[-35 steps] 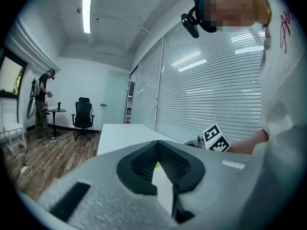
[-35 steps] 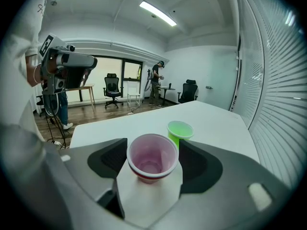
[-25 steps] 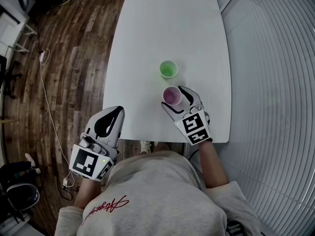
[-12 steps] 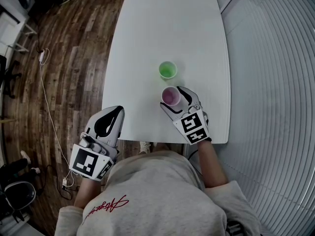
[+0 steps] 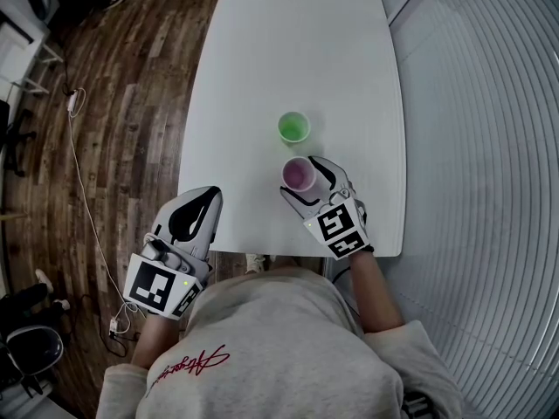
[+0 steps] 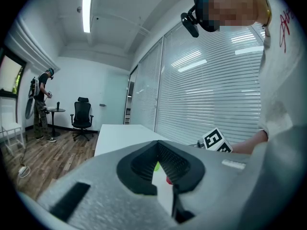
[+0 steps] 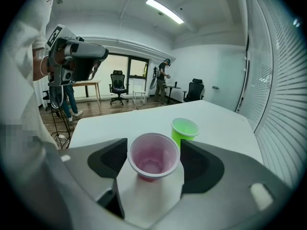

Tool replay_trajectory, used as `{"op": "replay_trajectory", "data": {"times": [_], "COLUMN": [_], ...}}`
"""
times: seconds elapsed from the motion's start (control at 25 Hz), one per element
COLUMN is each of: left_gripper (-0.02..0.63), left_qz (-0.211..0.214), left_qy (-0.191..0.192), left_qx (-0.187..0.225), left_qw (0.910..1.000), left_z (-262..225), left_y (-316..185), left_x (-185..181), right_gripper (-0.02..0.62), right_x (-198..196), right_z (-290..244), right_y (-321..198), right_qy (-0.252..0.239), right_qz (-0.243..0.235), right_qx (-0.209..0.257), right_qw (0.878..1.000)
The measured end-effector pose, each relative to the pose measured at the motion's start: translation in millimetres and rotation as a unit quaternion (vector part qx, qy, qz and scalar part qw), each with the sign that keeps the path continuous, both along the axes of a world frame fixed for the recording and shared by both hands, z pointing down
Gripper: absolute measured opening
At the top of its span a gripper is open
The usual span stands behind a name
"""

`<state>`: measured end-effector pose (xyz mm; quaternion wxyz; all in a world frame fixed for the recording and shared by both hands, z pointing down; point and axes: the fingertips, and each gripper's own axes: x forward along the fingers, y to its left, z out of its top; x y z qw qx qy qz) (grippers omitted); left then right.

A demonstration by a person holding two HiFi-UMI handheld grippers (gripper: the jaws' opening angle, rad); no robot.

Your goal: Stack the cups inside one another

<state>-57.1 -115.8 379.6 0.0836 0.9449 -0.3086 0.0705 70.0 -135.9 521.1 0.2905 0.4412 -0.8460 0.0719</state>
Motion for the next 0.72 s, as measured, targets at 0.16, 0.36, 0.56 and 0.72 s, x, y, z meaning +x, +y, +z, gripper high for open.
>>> {"op": "replay_trajectory", "data": {"times": [0.16, 0.36, 0.56, 0.72], "left_gripper": [-0.005, -0.005, -0.005, -0.005], "left_qz": [0.002, 0.006, 0.010, 0.006], "left_qy": [0.001, 0.000, 0.001, 0.002], "left_qx": [0.002, 0.000, -0.002, -0.001], "left_qw": [1.0000, 1.0000, 1.0000, 1.0000], "left_z": [-1.0, -0.6, -1.8, 0.4], "left_y": [-3.7, -10.0, -15.1, -20.3], "left_x": [3.0, 10.2, 15.5, 16.2], "right_gripper": [0.350, 0.371, 0.414, 0.434], "right_x": [-1.8, -4.4, -6.9, -3.5], "right_z": [-0.8, -2.5, -11.0, -19.3], "right_y": [-1.3, -3.1, -6.0, -11.2], "right_qy": [-0.008, -0.028, -0.049, -0.064], "right_qz": [-0.002, -0.007, -0.006, -0.001], "right_qx": [-0.001, -0.011, -0.007, 0.001], "right_qw": [1.000, 1.000, 0.999, 0.998]}}
